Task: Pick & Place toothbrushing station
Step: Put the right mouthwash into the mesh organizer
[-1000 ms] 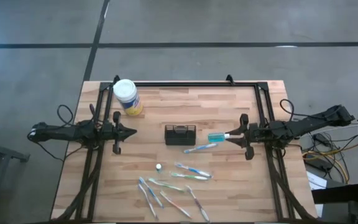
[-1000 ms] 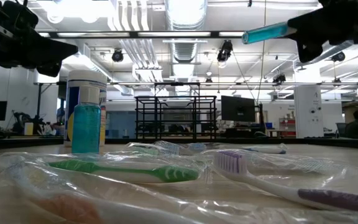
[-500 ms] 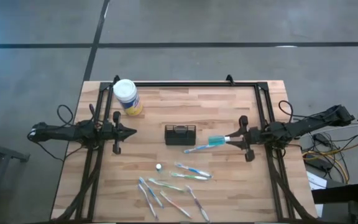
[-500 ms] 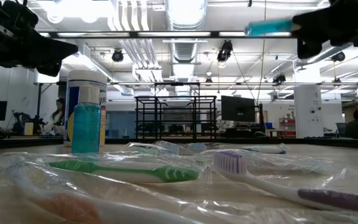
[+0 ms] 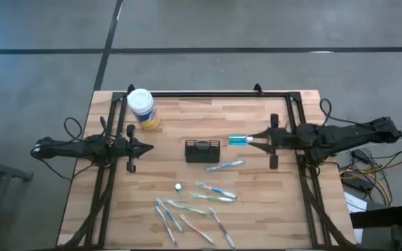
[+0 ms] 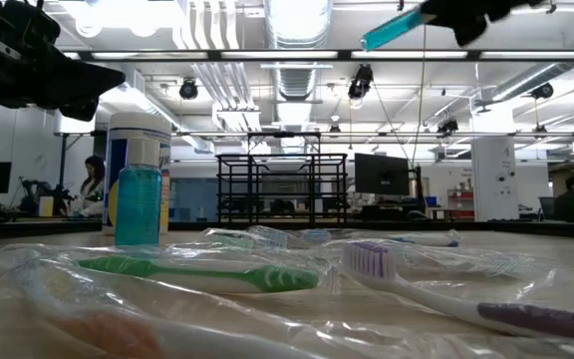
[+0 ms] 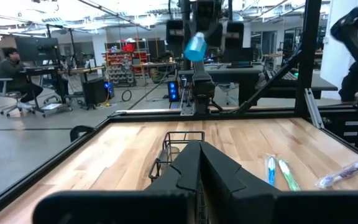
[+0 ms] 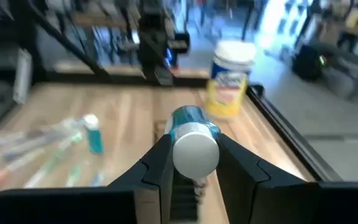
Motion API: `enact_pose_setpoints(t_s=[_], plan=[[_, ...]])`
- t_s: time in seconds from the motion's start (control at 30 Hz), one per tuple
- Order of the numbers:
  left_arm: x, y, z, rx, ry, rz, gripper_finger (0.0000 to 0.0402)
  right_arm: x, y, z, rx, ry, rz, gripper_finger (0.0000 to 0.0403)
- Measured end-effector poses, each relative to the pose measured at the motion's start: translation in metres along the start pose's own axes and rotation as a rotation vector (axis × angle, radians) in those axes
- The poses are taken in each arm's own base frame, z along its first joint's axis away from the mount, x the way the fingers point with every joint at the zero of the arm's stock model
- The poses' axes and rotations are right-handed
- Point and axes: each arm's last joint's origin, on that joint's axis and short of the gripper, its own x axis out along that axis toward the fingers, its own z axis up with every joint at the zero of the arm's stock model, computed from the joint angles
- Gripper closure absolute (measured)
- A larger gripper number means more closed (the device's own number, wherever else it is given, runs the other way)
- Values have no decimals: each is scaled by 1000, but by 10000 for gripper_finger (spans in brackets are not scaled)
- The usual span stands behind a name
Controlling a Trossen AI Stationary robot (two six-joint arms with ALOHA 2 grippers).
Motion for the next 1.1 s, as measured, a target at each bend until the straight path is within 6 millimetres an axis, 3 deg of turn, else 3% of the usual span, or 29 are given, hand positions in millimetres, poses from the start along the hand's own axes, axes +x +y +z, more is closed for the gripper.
enact_pose_setpoints(t_s=[0.2,0.37,0.53,0.87,1.1], plan=[[0,0,0,0,0,0,387,38,-9,61,-62,319,-76,315],[0,0,0,17,0,0,387,89,-16,92,-181,600,-51,315],[0,0,0,26,0,0,387,141,-20,115,-332,712,90,315],[0,0,0,27,1,0,387,214,-12,120,-723,823,381,314],[0,0,-1,28,9,-1,387,240,-7,95,-867,913,517,314]])
